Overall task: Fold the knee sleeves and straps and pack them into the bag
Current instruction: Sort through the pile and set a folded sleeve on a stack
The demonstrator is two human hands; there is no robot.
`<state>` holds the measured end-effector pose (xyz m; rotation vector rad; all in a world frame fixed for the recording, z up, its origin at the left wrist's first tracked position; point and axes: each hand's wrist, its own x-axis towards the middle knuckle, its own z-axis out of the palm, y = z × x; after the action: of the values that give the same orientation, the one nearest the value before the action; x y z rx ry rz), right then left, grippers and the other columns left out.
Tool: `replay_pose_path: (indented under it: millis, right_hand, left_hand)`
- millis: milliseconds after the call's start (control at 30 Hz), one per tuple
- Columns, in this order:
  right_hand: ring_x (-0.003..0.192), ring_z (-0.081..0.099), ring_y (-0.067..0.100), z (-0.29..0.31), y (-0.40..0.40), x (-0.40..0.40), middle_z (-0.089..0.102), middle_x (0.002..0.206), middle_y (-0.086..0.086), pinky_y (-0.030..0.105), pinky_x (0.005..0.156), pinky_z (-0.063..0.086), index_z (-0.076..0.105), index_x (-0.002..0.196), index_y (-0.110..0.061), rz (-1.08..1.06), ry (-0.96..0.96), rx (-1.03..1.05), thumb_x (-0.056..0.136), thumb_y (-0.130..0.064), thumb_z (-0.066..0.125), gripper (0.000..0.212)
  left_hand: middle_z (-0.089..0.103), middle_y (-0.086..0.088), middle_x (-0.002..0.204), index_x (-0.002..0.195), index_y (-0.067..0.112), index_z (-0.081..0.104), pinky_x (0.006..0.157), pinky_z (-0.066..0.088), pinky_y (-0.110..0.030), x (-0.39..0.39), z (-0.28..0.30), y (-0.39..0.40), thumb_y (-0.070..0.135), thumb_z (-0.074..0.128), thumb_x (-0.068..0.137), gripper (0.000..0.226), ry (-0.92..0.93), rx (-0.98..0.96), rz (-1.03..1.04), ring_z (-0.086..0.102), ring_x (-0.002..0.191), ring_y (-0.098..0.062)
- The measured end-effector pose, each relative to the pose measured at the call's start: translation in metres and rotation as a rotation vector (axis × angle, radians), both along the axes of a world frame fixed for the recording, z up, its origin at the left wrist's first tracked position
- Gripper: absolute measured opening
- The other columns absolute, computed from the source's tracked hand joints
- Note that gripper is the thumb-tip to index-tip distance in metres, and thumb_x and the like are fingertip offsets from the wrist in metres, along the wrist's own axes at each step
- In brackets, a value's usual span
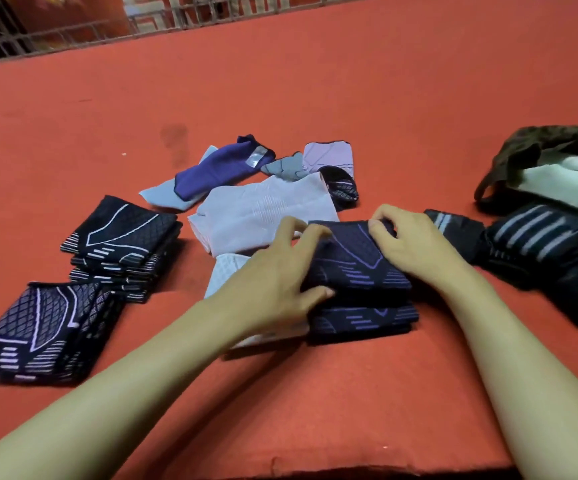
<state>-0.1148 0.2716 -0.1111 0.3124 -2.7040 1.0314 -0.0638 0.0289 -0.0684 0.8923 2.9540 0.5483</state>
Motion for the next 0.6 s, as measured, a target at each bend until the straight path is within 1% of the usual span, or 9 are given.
replay_pose_path:
  millis: [67, 133, 200, 233, 300, 400, 467, 533, 600]
  right_hand:
    - [0.080, 0.056, 0.021, -0.002, 0.000, 0.000, 0.063, 0.080, -0.007, 0.033, 0.071, 0.035, 0.059, 0.085, -0.022, 0.004, -0.059, 0.015, 0.099, -0.027, 0.056, 0.015]
    - [0.086, 0.058, 0.022, -0.003, -0.001, 0.001, 0.064, 0.085, -0.005, 0.033, 0.074, 0.036, 0.060, 0.088, -0.021, 0.047, -0.066, 0.047, 0.097, -0.031, 0.059, 0.013]
    - [0.089, 0.059, 0.019, -0.003, -0.001, 0.001, 0.064, 0.089, -0.008, 0.031, 0.076, 0.037, 0.060, 0.093, -0.025, 0.079, -0.074, 0.043, 0.098, -0.034, 0.061, 0.011]
    - [0.089, 0.060, 0.015, -0.002, -0.002, 0.002, 0.065, 0.089, -0.012, 0.029, 0.077, 0.038, 0.060, 0.094, -0.028, 0.081, -0.079, 0.028, 0.098, -0.036, 0.062, 0.009]
    - [0.089, 0.061, 0.008, 0.000, -0.004, 0.004, 0.067, 0.091, -0.018, 0.027, 0.080, 0.041, 0.062, 0.094, -0.032, 0.096, -0.049, -0.008, 0.098, -0.037, 0.064, 0.006]
    - [0.090, 0.064, -0.001, 0.004, -0.005, 0.006, 0.070, 0.090, -0.022, 0.024, 0.084, 0.045, 0.066, 0.090, -0.032, 0.148, -0.018, -0.028, 0.096, -0.032, 0.067, 0.006]
    - [0.091, 0.066, 0.000, 0.004, -0.004, 0.008, 0.071, 0.090, -0.022, 0.023, 0.086, 0.047, 0.069, 0.090, -0.030, 0.162, -0.020, -0.010, 0.095, -0.030, 0.067, 0.006]
    - [0.091, 0.065, 0.001, 0.002, -0.004, 0.008, 0.071, 0.091, -0.021, 0.024, 0.087, 0.047, 0.070, 0.091, -0.028, 0.175, 0.001, 0.011, 0.095, -0.032, 0.067, 0.007]
    - [0.091, 0.064, 0.006, -0.002, -0.007, 0.007, 0.069, 0.092, -0.016, 0.026, 0.089, 0.047, 0.071, 0.093, -0.026, 0.200, 0.040, 0.065, 0.094, -0.038, 0.064, 0.014]
  left_hand:
    - [0.040, 0.004, 0.134, 0.140, 0.032, 0.043, 0.094, 0.054, -0.044, -0.009, 0.003, -0.007, 0.053, 0.067, 0.080, 0.068, -0.028, 0.037, 0.012, 0.061, 0.111, -0.022]
    - [0.045, 0.005, 0.129, 0.136, 0.030, 0.051, 0.098, 0.052, -0.041, -0.013, 0.003, -0.010, 0.047, 0.074, 0.080, 0.063, -0.043, 0.049, -0.030, 0.057, 0.113, -0.015]
    - [0.047, 0.006, 0.127, 0.134, 0.027, 0.056, 0.103, 0.045, -0.030, -0.010, 0.001, -0.007, 0.031, 0.082, 0.082, 0.058, -0.044, 0.077, -0.087, 0.053, 0.114, -0.009]
    - [0.049, 0.007, 0.125, 0.133, 0.027, 0.058, 0.103, 0.043, -0.024, -0.007, 0.001, -0.005, 0.028, 0.083, 0.082, 0.057, -0.038, 0.095, -0.102, 0.053, 0.114, -0.006]
    - [0.054, 0.009, 0.123, 0.130, 0.031, 0.060, 0.098, 0.041, -0.019, -0.003, 0.004, -0.003, 0.034, 0.084, 0.081, 0.055, -0.046, 0.134, -0.095, 0.054, 0.113, -0.002]
    - [0.059, 0.011, 0.122, 0.127, 0.038, 0.061, 0.097, 0.045, -0.022, -0.001, 0.011, -0.002, 0.052, 0.080, 0.077, 0.055, -0.082, 0.157, -0.084, 0.057, 0.114, -0.002]
    - [0.058, 0.011, 0.120, 0.125, 0.041, 0.061, 0.096, 0.045, -0.021, 0.001, 0.011, -0.001, 0.049, 0.083, 0.078, 0.052, -0.086, 0.123, -0.100, 0.057, 0.112, -0.002]
    - [0.056, 0.010, 0.119, 0.123, 0.040, 0.063, 0.092, 0.040, -0.013, 0.003, 0.007, -0.001, 0.042, 0.086, 0.079, 0.050, -0.096, 0.075, -0.126, 0.054, 0.108, 0.001]
    - [0.053, 0.010, 0.120, 0.124, 0.038, 0.064, 0.089, 0.035, -0.006, 0.001, 0.006, -0.002, 0.039, 0.087, 0.080, 0.050, -0.134, 0.033, -0.160, 0.051, 0.107, 0.004]
